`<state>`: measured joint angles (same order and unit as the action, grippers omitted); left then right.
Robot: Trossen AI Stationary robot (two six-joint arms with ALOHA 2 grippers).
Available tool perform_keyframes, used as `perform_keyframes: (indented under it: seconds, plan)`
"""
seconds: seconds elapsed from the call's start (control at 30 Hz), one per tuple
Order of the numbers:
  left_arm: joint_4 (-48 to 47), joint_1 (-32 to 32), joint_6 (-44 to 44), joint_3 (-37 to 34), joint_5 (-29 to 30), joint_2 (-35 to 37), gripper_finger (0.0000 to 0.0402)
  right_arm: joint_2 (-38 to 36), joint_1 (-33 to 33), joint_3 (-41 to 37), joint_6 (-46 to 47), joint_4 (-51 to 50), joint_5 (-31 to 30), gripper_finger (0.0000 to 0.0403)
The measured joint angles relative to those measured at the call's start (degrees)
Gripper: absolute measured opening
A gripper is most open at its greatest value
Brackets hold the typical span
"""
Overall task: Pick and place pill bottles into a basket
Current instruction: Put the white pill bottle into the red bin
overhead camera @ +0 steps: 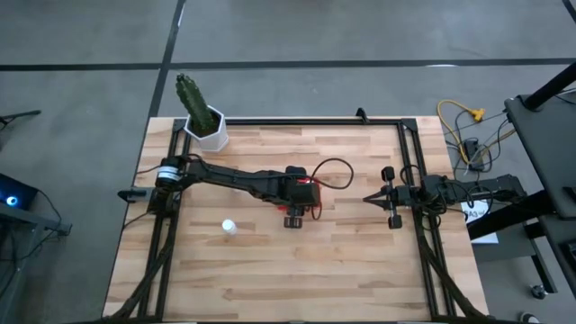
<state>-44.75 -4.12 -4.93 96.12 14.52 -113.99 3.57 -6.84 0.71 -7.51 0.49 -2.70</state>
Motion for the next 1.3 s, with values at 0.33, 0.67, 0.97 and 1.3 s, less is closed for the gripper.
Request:
perform_keyframes:
  seconds: [0.33, 0.67, 0.97, 1.3]
  plan:
    - [2.9, 0.0, 0.0, 0.0, 0.0, 0.0, 0.0168, 0.0, 0.0, 0.0, 0.0, 0.0, 0.0, 0.0009]
    - [4.0, 0.0, 0.1, -0.4, 0.0, 0.0, 0.0165, 0.0, 0.0, 0.0, 0.0, 0.0, 0.0, 0.0009]
    - [9.0, 0.0, 0.3, -5.7, 0.0, 0.0, 0.0147, 0.0, 0.0, 0.0, 0.0, 0.0, 0.0, 0.0009]
    - [10.3, 0.1, 1.4, -7.9, 0.0, 0.1, 0.0158, 0.0, 0.0, 0.0, 0.0, 0.0, 0.0, 0.0009]
